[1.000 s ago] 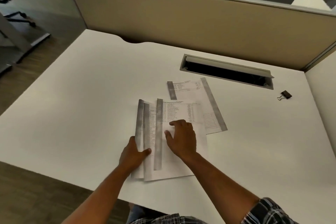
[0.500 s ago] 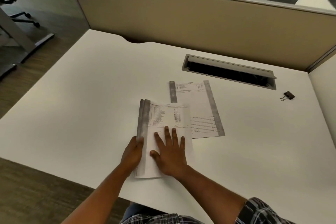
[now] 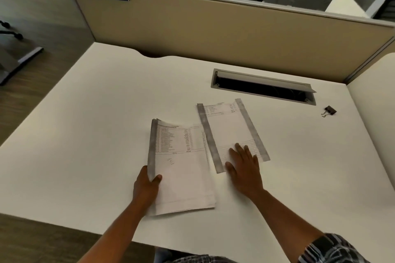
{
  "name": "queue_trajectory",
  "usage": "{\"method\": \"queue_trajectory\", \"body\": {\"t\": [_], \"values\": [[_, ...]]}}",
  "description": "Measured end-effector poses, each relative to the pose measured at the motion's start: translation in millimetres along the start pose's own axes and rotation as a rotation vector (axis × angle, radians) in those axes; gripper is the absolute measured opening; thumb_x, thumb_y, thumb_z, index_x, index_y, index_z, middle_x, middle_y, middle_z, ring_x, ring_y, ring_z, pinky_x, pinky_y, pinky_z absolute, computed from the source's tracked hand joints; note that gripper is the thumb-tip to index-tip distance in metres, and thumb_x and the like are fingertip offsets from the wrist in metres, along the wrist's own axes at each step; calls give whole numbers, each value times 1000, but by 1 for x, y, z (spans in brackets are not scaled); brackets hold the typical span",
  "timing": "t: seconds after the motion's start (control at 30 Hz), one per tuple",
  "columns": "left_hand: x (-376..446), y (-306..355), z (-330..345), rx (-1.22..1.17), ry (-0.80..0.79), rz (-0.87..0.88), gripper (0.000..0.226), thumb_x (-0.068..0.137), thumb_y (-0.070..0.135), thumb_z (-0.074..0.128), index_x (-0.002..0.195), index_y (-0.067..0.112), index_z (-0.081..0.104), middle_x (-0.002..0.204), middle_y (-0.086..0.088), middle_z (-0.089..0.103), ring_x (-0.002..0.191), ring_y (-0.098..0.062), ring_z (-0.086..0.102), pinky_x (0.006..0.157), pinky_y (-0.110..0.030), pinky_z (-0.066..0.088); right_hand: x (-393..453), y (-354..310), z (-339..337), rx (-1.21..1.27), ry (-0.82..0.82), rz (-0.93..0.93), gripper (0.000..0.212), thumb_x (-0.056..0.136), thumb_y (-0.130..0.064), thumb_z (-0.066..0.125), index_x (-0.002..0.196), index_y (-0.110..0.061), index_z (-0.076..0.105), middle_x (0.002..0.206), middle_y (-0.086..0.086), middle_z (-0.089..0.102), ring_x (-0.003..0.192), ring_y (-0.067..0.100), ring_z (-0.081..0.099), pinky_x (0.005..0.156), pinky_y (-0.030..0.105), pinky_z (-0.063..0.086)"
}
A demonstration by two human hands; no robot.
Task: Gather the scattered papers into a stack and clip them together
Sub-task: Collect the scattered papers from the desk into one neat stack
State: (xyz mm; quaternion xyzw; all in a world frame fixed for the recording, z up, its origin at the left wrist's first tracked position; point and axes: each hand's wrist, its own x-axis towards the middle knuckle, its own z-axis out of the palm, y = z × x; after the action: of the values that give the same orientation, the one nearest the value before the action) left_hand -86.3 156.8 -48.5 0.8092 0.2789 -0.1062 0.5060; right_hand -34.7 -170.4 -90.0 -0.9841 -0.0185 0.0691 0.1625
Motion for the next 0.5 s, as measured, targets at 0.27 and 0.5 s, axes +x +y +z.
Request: {"method": "queue_trajectory", "body": {"t": [0.27, 0.5], "values": [[19, 1, -27, -44, -71, -27, 31, 94, 19, 60, 122, 21, 48, 111, 1, 60, 100, -22, 59, 82, -33, 48, -9, -38, 6, -115, 36, 179, 95, 81, -85, 43, 154, -24, 32, 166, 8, 21, 156, 36, 10, 119, 65, 16], [29, 4, -28, -42, -103, -47, 35, 95, 17, 58, 129, 16, 48, 116, -2, 59, 101, -22, 57, 86, -33, 48, 1, -82, 11, -162, -48, 296, 60, 99, -41, 49, 153, -18, 37, 166, 15, 23, 154, 44, 15, 115, 71, 24]]}}
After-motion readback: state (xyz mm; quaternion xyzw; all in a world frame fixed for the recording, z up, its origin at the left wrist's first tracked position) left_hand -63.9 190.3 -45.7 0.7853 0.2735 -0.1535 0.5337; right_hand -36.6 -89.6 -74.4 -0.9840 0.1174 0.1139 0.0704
